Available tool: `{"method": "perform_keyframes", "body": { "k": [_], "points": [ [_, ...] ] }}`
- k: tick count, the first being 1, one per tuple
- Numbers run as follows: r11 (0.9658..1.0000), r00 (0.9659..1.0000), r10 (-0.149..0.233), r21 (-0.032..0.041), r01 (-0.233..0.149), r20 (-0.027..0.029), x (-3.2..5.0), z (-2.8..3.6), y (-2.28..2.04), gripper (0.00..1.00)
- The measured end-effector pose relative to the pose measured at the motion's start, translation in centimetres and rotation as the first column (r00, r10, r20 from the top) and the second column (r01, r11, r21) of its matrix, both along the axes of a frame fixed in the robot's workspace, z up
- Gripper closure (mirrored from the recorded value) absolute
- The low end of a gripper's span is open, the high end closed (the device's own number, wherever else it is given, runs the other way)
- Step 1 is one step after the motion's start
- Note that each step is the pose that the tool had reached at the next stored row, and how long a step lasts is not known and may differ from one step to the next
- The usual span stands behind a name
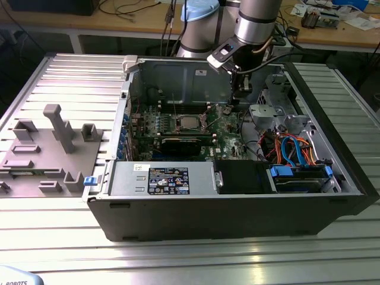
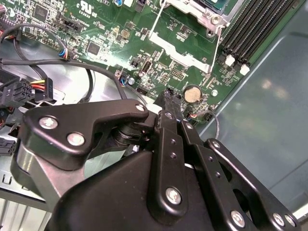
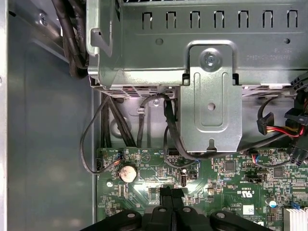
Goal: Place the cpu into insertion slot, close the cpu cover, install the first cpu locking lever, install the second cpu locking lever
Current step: 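Close the cpu cover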
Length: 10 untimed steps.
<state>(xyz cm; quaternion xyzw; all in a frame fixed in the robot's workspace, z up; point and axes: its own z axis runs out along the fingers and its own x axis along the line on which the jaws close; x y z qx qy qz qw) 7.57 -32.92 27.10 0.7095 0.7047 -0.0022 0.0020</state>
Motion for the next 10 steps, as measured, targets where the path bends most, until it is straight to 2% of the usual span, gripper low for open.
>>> {"method": "perform_keyframes", "body": {
  "k": [10],
  "points": [
    [1.0, 1.0, 0.0, -0.0001, 0.0, 0.0, -0.78, -0.37, 0.0, 0.89]
  ]
}}
